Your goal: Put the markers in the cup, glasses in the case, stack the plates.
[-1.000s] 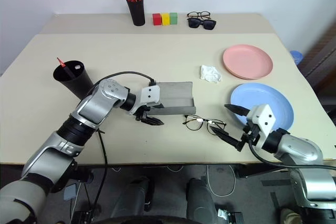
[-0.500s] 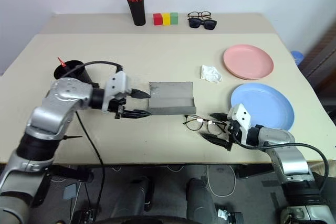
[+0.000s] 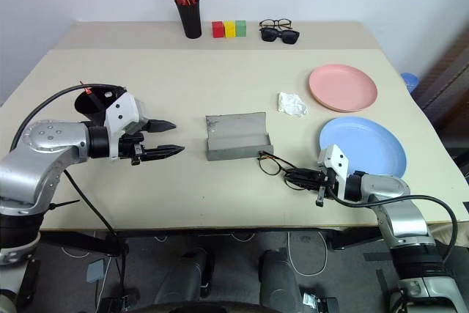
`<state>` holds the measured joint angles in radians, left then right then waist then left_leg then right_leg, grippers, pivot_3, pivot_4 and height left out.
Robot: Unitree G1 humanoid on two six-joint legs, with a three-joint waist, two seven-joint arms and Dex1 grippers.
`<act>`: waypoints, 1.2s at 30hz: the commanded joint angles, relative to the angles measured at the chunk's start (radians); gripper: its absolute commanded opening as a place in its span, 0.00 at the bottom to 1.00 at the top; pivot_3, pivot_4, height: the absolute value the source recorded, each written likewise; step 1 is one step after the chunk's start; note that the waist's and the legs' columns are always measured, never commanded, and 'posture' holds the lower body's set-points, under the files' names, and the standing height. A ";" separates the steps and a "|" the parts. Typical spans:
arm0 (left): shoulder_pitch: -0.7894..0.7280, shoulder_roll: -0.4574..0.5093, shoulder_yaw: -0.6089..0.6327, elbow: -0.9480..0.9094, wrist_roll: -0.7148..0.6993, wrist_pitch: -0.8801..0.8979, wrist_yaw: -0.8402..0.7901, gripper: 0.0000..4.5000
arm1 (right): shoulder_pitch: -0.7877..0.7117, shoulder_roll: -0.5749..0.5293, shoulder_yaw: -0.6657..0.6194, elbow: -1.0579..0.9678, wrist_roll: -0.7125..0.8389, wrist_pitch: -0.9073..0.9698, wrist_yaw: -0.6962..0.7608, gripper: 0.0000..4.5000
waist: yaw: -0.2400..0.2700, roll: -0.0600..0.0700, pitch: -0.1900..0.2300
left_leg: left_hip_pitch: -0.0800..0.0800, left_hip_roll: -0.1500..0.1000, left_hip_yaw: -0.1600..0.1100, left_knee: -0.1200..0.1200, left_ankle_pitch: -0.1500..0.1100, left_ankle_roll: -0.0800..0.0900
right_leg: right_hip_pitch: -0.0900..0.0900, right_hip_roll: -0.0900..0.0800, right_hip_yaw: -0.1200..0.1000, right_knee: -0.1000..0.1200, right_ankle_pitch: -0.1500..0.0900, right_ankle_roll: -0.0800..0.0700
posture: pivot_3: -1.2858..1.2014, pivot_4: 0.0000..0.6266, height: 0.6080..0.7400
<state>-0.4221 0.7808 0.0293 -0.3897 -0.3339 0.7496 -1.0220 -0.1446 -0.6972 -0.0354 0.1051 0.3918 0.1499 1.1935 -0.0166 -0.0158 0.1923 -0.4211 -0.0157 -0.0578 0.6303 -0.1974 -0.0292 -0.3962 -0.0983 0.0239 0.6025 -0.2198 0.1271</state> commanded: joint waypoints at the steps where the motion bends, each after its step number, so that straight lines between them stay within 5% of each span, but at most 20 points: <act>1: 0.004 0.010 0.034 -0.039 -0.024 -0.012 0.031 0.66 | 0.028 -0.040 -0.033 -0.044 0.010 0.045 -0.009 0.01 | 0.004 0.000 0.000 | 0.000 0.000 0.000 0.000 0.000 0.000 | 0.000 0.000 0.000 -0.001 0.000 0.000 | 0.52 0.24 1.00; 8: 0.031 -0.001 0.055 -0.012 -0.053 -0.027 0.080 0.66 | 0.041 -0.137 -0.168 -0.303 0.229 0.261 0.008 0.01 | 0.003 0.001 0.001 | -0.006 0.000 0.001 -0.001 0.000 0.000 | -0.005 0.000 0.000 -0.002 0.000 0.000 | 0.52 0.24 1.00; 13: 0.112 -0.049 0.128 -0.016 -0.089 -0.122 0.110 0.66 | -0.137 -0.132 -0.128 -0.342 0.288 0.355 -0.015 0.01 | -0.004 0.002 0.001 | -0.004 0.005 0.003 -0.002 0.000 0.000 | -0.006 0.002 0.000 -0.002 0.002 -0.003 | 0.52 0.24 1.00; 23: 0.279 -0.078 0.219 -0.073 -0.196 -0.201 0.092 0.66 | -0.494 0.154 0.187 0.247 -0.093 -0.107 0.050 0.01 | 0.005 0.001 0.001 | -0.007 0.006 0.006 -0.004 0.000 0.000 | -0.009 0.003 0.000 -0.005 0.003 -0.004 | 0.52 0.24 1.00; 36: 0.562 0.020 0.448 -0.175 -0.485 -0.214 -0.113 0.66 | -0.690 0.265 0.188 0.645 -0.179 -0.347 0.132 0.01 | -0.028 0.002 0.001 | -0.004 0.008 0.005 -0.004 0.001 -0.001 | -0.009 0.005 0.000 -0.002 0.004 -0.006 | 0.52 0.24 1.00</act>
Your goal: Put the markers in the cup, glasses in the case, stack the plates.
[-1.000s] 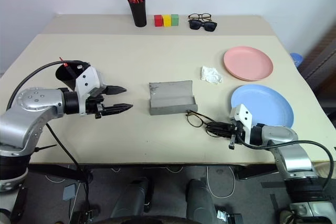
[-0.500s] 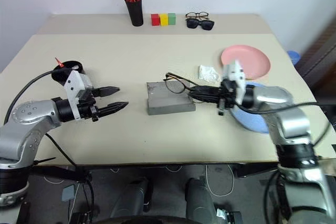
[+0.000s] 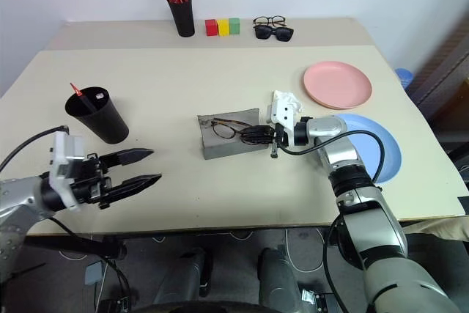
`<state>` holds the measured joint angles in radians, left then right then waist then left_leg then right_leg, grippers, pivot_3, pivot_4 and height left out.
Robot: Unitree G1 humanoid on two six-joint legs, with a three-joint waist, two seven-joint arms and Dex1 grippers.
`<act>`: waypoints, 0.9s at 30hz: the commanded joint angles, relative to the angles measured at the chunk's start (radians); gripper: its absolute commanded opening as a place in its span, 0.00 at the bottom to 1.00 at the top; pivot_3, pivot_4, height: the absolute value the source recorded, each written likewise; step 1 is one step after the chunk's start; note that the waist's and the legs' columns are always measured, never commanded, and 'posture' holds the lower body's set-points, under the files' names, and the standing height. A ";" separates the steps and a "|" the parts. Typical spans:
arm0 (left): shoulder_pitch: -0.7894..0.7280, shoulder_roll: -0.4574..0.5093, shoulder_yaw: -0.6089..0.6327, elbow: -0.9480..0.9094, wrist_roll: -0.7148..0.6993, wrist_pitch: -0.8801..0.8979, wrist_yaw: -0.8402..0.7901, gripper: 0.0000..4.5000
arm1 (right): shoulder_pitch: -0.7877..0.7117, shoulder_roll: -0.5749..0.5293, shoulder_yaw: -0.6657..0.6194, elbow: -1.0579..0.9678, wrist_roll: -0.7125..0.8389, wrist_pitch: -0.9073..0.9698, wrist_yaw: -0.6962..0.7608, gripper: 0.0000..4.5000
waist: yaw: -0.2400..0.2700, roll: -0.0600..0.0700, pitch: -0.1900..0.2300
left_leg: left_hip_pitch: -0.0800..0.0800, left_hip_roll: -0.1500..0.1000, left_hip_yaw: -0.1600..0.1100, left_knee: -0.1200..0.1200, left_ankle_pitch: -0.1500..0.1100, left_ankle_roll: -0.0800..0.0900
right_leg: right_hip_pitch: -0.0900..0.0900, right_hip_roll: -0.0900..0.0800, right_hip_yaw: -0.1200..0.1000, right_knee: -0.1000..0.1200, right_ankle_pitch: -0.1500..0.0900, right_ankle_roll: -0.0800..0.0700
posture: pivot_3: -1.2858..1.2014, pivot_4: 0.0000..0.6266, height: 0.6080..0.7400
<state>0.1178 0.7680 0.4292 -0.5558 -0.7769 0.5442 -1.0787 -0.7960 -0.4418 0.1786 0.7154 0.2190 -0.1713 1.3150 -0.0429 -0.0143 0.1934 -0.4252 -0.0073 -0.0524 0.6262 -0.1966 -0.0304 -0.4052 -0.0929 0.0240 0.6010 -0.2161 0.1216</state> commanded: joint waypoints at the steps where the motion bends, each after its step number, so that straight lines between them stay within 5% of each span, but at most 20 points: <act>1: 0.031 0.044 0.050 -0.001 -0.039 -0.018 -0.073 0.66 | -0.049 0.015 -0.029 0.047 -0.005 -0.029 0.015 0.01 | -0.003 0.000 0.000 | 0.000 0.000 0.000 0.000 0.000 0.000 | 0.000 0.000 0.000 0.000 0.000 0.000 | 0.52 0.24 1.00; 27: 0.066 0.059 0.018 0.001 -0.028 -0.088 -0.081 0.66 | -0.206 0.069 -0.044 0.348 -0.120 -0.146 0.038 0.01 | -0.004 0.001 0.001 | 0.000 0.000 0.001 -0.006 0.001 -0.002 | -0.004 0.001 0.001 0.000 0.000 -0.001 | 0.52 0.24 1.00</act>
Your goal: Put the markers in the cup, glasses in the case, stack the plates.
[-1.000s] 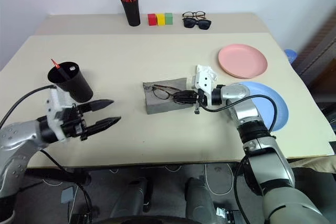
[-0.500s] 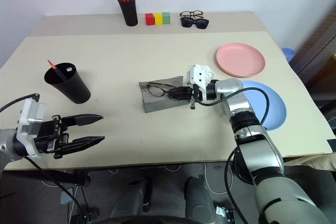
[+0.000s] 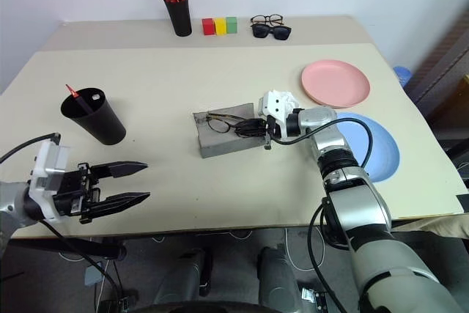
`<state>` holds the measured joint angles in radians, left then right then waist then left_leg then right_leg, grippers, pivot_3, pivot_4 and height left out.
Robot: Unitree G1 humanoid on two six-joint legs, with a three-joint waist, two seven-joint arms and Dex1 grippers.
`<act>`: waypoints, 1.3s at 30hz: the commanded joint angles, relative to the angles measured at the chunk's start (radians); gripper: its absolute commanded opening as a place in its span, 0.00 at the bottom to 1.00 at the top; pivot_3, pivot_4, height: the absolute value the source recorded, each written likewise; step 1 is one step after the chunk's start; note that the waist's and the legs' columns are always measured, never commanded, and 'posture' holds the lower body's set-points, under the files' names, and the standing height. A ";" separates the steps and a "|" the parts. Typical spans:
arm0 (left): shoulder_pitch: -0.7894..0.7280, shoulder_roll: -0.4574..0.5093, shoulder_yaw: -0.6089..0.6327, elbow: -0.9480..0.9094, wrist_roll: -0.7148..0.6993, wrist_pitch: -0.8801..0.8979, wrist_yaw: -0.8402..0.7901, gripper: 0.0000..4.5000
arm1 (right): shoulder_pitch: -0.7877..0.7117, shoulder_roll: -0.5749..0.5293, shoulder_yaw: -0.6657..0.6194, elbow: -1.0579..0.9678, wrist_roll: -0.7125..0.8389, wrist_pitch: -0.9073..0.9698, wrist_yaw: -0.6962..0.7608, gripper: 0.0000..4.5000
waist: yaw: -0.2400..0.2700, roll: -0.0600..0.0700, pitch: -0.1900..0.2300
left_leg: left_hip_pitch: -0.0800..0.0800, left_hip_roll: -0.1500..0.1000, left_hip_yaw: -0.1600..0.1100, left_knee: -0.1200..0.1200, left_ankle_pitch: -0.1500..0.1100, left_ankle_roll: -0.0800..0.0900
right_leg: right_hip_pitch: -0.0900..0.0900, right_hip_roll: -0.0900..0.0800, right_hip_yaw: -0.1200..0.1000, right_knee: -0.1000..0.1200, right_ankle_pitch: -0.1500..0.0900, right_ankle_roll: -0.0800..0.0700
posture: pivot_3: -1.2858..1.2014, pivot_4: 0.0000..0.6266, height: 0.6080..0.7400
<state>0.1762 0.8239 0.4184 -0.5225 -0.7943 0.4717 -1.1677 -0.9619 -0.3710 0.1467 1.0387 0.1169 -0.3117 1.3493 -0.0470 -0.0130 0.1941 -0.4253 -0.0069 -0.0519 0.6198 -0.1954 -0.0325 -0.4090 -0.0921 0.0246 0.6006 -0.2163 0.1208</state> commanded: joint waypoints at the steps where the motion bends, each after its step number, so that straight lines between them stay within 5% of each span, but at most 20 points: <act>1: 0.009 0.004 0.031 -0.033 -0.011 -0.017 0.011 0.66 | -0.043 -0.004 -0.010 0.036 -0.027 -0.010 0.002 0.09 | 0.000 0.000 0.000 | 0.000 0.000 0.000 0.000 0.000 0.000 | 0.000 0.000 0.000 0.000 0.000 0.000 | 0.52 0.24 1.00; 4: 0.004 0.005 0.034 -0.031 -0.013 -0.015 0.029 0.66 | -0.046 -0.010 -0.018 0.050 -0.040 -0.021 -0.003 0.36 | 0.001 0.000 0.000 | 0.000 0.000 0.000 0.000 0.000 0.000 | 0.000 0.000 0.000 0.000 0.000 0.000 | 0.52 0.24 1.00; 9: -0.050 -0.018 -0.004 -0.007 0.022 -0.030 0.099 0.66 | -0.035 -0.035 -0.045 0.012 -0.033 -0.045 -0.029 0.95 | 0.003 0.000 0.000 | 0.000 0.000 0.000 -0.001 0.001 -0.001 | 0.000 0.000 0.000 0.000 0.000 0.000 | 0.52 0.24 1.00; 10: -0.079 -0.028 -0.024 0.004 0.039 -0.029 0.132 0.66 | -0.029 -0.047 -0.057 -0.017 -0.018 -0.034 -0.024 0.99 | 0.003 0.000 0.000 | 0.000 0.000 0.000 -0.001 0.001 -0.001 | 0.000 0.000 0.000 0.000 0.000 0.000 | 0.52 0.24 1.00; 15: -0.295 -0.103 -0.184 0.129 0.228 -0.029 0.344 0.66 | 0.081 -0.146 -0.126 -0.309 0.067 0.092 -0.023 0.99 | 0.020 0.002 0.001 | 0.000 -0.001 -0.001 -0.001 0.002 -0.002 | 0.001 0.000 0.000 0.000 0.000 0.000 | 0.52 0.24 1.00; 21: -0.672 -0.284 -0.396 0.452 0.473 -0.035 0.577 0.66 | 0.483 -0.349 -0.254 -0.850 0.150 0.363 -0.120 0.99 | 0.061 0.001 0.000 | 0.000 -0.001 -0.003 0.000 0.002 -0.002 | 0.002 0.002 -0.001 0.002 0.001 0.003 | 0.52 0.24 1.00; 25: -0.843 -0.369 -0.485 0.662 0.622 -0.063 0.680 0.66 | 0.712 -0.411 -0.346 -1.071 0.172 0.464 -0.207 0.99 | 0.044 0.001 0.000 | -0.001 -0.001 -0.001 0.002 0.002 -0.002 | 0.002 0.001 0.001 0.001 0.001 0.004 | 0.52 0.24 1.00; 35: -1.303 -0.499 -0.622 1.402 0.823 -0.298 0.614 0.66 | 1.112 -0.419 -0.545 -1.354 0.205 0.532 -0.352 0.99 | 0.034 -0.001 0.000 | -0.002 -0.001 0.000 0.003 0.001 -0.002 | 0.002 0.001 0.000 -0.002 -0.001 0.003 | 0.52 0.24 1.00; 39: -1.393 -0.561 -0.573 1.612 0.753 -0.400 0.317 0.66 | 1.163 -0.397 -0.576 -1.388 0.212 0.535 -0.406 0.99 | 0.039 -0.002 0.001 | -0.002 -0.001 0.000 0.003 0.001 -0.002 | 0.002 0.001 0.000 -0.003 -0.001 0.002 | 0.52 0.24 1.00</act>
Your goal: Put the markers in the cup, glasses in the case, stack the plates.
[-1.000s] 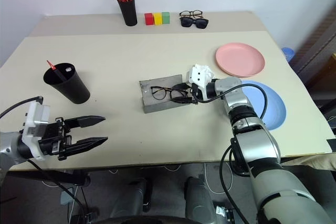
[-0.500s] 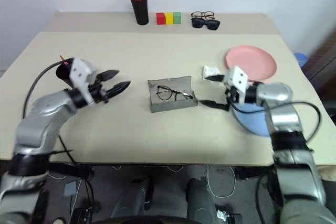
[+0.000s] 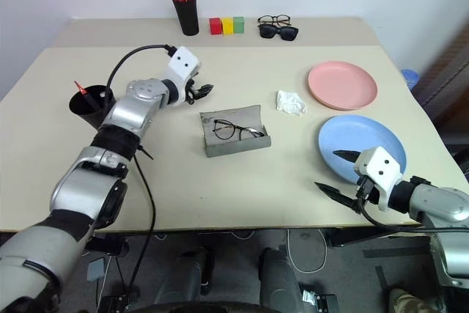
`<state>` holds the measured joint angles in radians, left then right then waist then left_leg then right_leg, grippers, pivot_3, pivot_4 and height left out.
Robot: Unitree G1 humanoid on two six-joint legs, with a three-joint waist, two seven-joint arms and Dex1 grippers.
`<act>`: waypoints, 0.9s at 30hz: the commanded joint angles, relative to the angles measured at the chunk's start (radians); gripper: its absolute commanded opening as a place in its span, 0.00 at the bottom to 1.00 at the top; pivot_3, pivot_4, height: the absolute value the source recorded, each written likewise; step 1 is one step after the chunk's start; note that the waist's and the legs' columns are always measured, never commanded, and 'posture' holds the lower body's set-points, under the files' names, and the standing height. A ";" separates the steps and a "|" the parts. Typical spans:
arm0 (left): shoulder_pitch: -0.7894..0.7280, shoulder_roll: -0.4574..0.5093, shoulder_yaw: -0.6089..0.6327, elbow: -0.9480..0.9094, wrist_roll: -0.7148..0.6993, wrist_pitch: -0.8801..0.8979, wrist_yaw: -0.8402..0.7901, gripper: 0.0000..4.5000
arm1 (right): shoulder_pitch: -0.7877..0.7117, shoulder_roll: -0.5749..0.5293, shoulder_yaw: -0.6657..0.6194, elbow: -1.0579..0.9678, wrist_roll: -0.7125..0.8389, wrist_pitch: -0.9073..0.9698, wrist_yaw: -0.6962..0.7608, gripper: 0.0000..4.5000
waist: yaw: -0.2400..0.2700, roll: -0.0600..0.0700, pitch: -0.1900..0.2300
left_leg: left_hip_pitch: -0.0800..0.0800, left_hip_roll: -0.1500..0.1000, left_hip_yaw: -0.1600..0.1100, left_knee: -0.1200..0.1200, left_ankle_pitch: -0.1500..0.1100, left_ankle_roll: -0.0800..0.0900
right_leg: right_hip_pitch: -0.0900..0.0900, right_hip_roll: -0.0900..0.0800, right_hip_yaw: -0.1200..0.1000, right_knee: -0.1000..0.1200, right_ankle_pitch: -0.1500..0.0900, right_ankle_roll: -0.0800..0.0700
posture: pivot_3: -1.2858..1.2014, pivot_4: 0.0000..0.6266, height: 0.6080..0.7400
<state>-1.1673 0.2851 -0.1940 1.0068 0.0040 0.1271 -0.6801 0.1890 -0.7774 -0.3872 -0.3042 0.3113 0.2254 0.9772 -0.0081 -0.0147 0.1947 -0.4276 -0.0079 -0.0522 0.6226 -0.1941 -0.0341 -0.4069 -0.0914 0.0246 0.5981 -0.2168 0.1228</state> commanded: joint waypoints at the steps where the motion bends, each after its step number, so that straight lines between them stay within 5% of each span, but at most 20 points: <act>1: -0.061 -0.025 0.038 0.120 -0.036 -0.066 -0.209 0.66 | 0.016 0.012 -0.043 -0.048 0.017 -0.005 -0.042 0.99 | -0.001 0.000 0.000 | 0.000 0.000 0.000 0.000 0.000 0.000 | 0.000 0.000 0.000 -0.001 0.000 0.000 | 0.52 0.24 1.00; 11: -0.077 -0.020 0.020 0.101 -0.036 0.011 -0.666 0.66 | 0.050 0.024 -0.050 -0.092 0.039 -0.002 -0.096 0.99 | -0.001 -0.002 0.001 | -0.001 0.000 0.000 0.000 0.000 0.000 | 0.000 0.000 0.000 -0.001 0.000 0.000 | 0.52 0.24 1.00; 27: -0.115 -0.057 -0.005 0.193 0.162 -0.184 -0.039 0.66 | -0.027 0.013 0.002 -0.055 0.043 -0.001 -0.112 0.99 | 0.000 -0.003 0.001 | -0.001 0.000 -0.001 0.001 0.000 0.001 | 0.000 0.000 0.000 0.001 0.001 0.002 | 0.52 0.24 1.00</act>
<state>-1.2443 0.2304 -0.1830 1.2075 0.1307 -0.0069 -0.7769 0.1733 -0.7601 -0.3747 -0.3537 0.3469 0.2364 0.8692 -0.0078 -0.0173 0.1961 -0.4283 -0.0080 -0.0533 0.6236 -0.1943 -0.0336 -0.4065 -0.0913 0.0245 0.5987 -0.2154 0.1253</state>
